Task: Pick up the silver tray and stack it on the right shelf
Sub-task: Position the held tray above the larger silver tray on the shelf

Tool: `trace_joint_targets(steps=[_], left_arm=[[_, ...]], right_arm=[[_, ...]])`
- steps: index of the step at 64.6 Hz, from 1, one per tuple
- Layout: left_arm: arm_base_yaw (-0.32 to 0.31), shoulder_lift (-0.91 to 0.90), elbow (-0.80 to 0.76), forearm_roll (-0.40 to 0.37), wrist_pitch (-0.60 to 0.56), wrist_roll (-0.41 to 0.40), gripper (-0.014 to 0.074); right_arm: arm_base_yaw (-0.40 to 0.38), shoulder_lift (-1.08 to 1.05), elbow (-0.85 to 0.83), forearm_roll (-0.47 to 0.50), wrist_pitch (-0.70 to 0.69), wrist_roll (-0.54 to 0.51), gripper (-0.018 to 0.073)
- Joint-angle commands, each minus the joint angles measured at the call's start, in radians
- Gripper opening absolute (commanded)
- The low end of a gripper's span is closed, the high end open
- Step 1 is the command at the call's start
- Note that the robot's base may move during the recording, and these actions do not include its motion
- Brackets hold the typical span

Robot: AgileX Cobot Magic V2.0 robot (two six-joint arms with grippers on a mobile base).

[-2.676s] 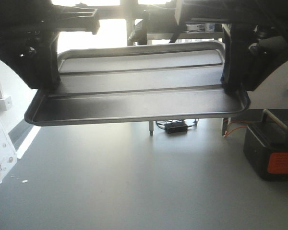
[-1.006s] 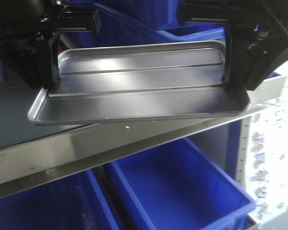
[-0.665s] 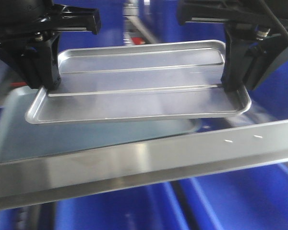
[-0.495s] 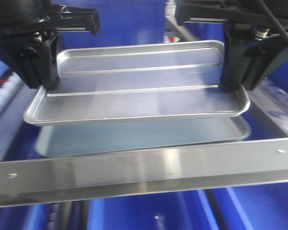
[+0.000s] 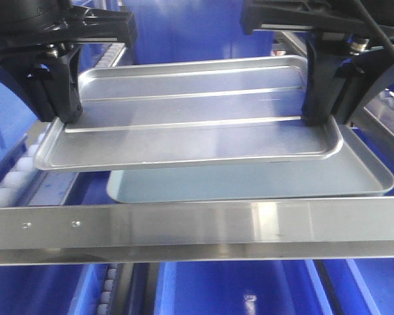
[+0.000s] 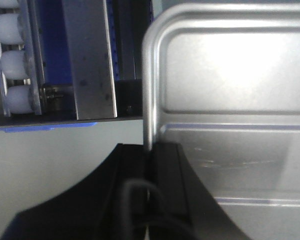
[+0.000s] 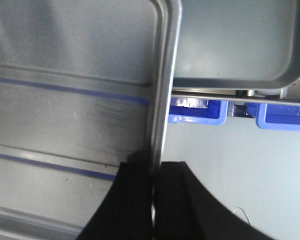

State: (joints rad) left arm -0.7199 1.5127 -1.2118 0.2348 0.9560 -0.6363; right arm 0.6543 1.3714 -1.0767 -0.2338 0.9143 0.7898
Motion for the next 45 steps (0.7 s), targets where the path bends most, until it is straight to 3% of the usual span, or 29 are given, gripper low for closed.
trace_joint_targets(steps=[1,45], left_arm=[[-0.014,-0.038,-0.036,-0.006,-0.039,0.01,-0.0092],[-0.014,-0.038,-0.036,-0.006,-0.039,0.01,-0.0092]], right_arm=[[0.003,-0.033,-0.032,-0.015,-0.072,-0.015,0.006],[0.003,-0.033,-0.032,-0.015,-0.072,-0.015,0.006]])
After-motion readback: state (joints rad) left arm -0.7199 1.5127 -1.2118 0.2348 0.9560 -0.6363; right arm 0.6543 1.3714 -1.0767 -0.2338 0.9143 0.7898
